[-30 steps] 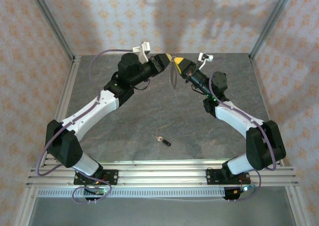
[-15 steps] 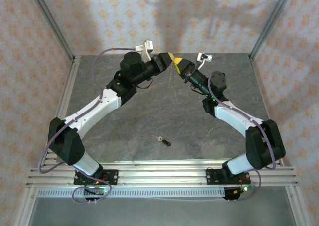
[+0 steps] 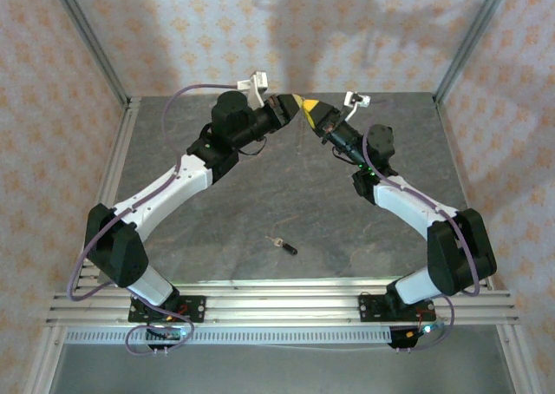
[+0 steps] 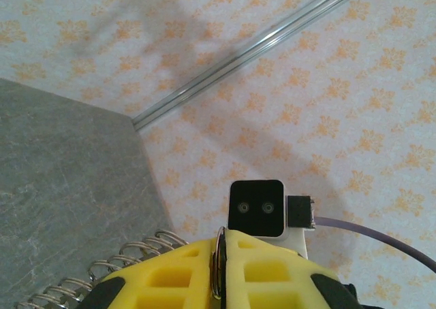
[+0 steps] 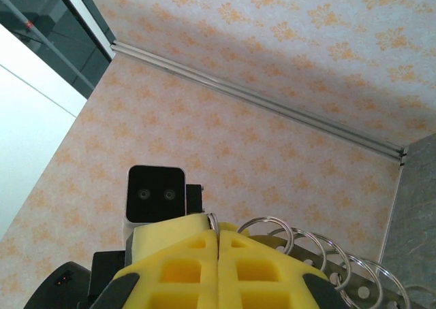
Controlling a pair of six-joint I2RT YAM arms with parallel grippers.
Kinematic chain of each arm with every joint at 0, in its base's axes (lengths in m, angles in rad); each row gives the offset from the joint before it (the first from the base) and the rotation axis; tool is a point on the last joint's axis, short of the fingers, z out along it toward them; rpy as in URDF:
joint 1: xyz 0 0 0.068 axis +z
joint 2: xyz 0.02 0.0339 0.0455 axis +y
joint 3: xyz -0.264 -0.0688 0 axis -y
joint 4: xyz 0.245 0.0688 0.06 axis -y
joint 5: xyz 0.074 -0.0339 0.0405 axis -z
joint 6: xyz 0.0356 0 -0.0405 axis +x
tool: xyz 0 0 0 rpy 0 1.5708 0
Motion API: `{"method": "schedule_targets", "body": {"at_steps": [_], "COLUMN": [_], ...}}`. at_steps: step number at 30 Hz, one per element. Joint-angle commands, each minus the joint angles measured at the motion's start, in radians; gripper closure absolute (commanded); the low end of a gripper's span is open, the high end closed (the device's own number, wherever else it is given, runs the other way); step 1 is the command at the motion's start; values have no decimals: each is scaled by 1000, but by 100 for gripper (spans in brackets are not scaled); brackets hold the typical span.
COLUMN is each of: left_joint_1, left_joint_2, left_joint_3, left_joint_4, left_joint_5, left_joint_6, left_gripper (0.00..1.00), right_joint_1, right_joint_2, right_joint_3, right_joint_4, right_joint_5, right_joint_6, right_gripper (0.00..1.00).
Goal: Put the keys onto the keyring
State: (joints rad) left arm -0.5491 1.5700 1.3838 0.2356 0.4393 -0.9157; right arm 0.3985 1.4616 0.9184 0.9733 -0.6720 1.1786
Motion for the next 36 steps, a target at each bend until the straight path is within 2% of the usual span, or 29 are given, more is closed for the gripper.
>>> {"method": "schedule_targets", "body": {"at_steps": [1, 4, 10, 18, 19, 22, 24, 26, 30, 36], "left_joint_1": [-14, -14, -13, -16, -16, -14, -14, -12, -8, -6], "left_joint_2": [0, -4, -2, -3, -10, -39, -62, -85, -118, -142], "left_joint_3": [-3, -17, -21, -21, -27, -40, -45, -51, -54, -81], "left_joint_4": [38, 50, 57, 54, 52, 33, 0, -19, -54, -48], "left_joint_5": [19, 12, 9, 16, 18, 30, 52, 85, 141, 158], "left_joint_6": [8, 6, 4, 40, 60, 143, 223, 286, 375, 502], "left_gripper": [89, 90, 100, 100, 100, 100, 100, 100, 100, 100], "right_joint_1": [7, 7, 7, 7, 6, -11, -42, -75, -113, -116], "right_joint_2": [-10, -9, -11, -29, -46, -125, -181, -234, -328, -411], "right_joint_3": [27, 25, 24, 21, 20, 1, -24, -54, -118, -192], "right_joint_4": [51, 49, 49, 18, -24, -175, -257, -338, -487, -633], "right_joint_5": [-10, -11, -13, -17, -9, 27, 49, 53, 67, 97], "right_joint_6": [-4, -6, -6, -35, -62, -164, -212, -255, -342, -438], "right_gripper": [100, 100, 100, 100, 95, 66, 56, 50, 45, 44]}}
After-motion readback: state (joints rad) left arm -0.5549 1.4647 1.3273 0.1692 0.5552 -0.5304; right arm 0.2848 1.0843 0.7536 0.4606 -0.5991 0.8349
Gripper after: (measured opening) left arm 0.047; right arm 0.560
